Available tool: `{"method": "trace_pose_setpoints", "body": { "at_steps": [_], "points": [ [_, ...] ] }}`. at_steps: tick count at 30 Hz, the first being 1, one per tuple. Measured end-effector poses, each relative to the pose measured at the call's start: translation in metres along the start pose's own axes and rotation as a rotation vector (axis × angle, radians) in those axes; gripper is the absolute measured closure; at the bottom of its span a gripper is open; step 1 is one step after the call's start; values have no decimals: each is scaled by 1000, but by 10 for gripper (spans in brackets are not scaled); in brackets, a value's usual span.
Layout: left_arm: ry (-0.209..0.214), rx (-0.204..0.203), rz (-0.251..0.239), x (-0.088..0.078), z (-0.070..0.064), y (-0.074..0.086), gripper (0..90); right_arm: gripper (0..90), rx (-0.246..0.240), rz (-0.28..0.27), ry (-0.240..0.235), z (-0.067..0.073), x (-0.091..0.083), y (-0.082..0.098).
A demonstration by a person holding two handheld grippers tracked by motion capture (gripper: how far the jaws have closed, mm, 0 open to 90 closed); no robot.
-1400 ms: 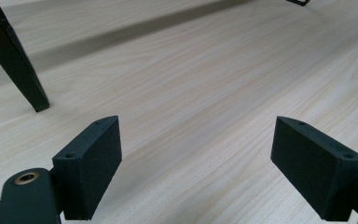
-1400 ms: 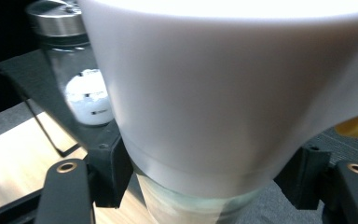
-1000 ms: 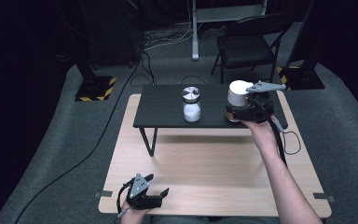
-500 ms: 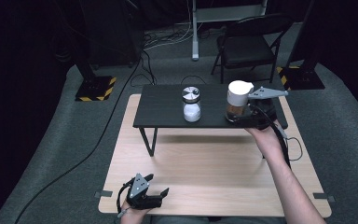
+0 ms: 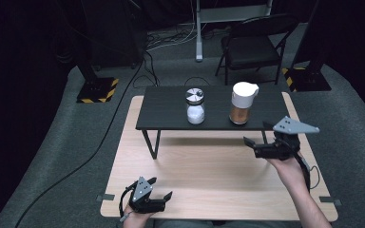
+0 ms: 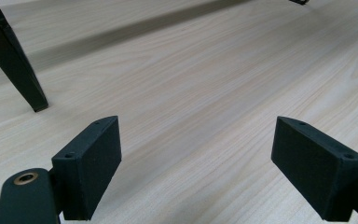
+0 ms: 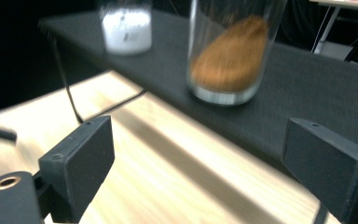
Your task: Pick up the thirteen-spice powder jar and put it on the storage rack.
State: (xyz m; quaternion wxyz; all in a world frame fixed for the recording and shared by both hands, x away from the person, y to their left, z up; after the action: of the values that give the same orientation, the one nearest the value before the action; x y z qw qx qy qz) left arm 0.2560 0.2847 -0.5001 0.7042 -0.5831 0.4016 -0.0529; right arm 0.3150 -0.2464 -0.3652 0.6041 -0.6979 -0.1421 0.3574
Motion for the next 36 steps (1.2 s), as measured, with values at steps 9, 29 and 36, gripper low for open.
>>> {"method": "trace_pose_setpoints", "body": {
  "at_steps": [9,29,36],
  "points": [
    [-2,0,2,1,-1,0,152,80,38,-34,24,8,-40,78],
    [4,7,9,2,-1,-1,152,100,93,76,83,31,-64,172],
    [3,10,9,2,-1,-1,153,123,98,102,86,29,-62,172]
  ]
}}
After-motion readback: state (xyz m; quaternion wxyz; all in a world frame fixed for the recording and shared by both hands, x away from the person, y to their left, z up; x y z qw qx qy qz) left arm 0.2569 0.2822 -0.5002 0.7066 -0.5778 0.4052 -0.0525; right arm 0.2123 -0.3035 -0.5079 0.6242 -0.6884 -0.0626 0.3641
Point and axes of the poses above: each handheld gripper's, and its own axes: x roughly forward along the jaws, y roughly out of its underside, z roughly to its left, the point moved 7 cm from there along x, roughly forward along the jaws, and after that the axes turned 2 degrees about -y, right-handed, at the moved point
